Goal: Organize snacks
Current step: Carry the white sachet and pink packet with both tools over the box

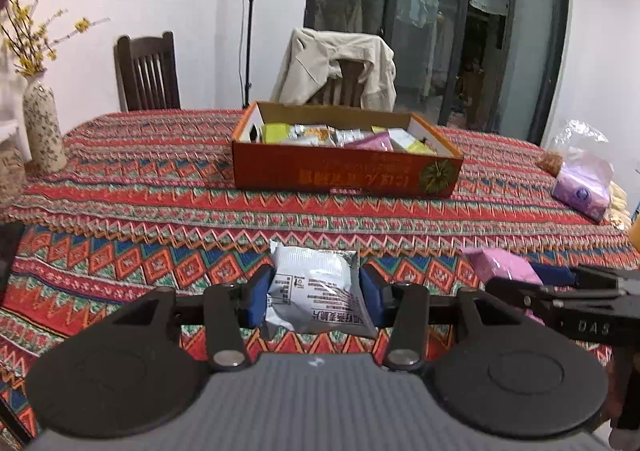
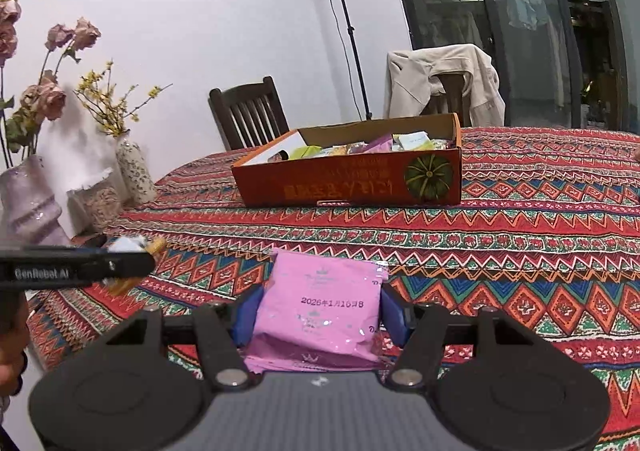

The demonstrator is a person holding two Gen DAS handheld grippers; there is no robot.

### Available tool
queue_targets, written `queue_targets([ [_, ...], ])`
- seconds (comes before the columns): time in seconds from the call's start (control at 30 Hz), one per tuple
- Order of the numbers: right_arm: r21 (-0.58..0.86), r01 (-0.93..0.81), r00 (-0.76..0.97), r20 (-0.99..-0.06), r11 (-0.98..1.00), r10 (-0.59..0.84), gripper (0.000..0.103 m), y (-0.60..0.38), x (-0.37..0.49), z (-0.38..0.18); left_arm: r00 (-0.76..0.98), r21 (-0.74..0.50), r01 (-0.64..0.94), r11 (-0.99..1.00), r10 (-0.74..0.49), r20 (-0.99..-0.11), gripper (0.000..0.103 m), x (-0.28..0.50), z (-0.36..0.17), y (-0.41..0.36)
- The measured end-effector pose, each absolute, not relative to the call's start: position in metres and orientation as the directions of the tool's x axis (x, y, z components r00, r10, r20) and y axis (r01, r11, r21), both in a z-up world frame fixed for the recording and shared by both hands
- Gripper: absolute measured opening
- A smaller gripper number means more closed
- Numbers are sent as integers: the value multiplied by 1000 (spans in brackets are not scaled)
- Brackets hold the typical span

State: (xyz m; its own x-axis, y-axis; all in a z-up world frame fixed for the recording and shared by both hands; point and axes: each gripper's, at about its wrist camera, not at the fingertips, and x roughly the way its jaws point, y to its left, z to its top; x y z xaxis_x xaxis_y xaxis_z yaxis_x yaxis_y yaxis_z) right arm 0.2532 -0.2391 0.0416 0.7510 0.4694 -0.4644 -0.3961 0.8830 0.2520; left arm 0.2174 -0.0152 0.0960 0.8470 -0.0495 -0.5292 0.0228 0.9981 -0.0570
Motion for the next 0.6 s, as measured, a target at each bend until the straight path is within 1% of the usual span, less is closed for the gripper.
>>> queue_targets([
  [0.17,261,-387,766,-444,885,466,62,-258,249,43,867,-18,25,1000,-30,-498,48,223,108,-25],
  [0.3,269,-358,791,-421,894,443,61,-274,247,49,873,-6,43,999,-40,-485,48,233,118,-27],
  [0.47,250,-362,812,-388,898,435,62,-281,259,66,884,-13,68,998,-67,-463,48,249,128,-20],
  [0.6,232,-410,807,-360,882,469,62,-279,284,91,885,-13,116,993,-109,-453,48,287,139,-11],
])
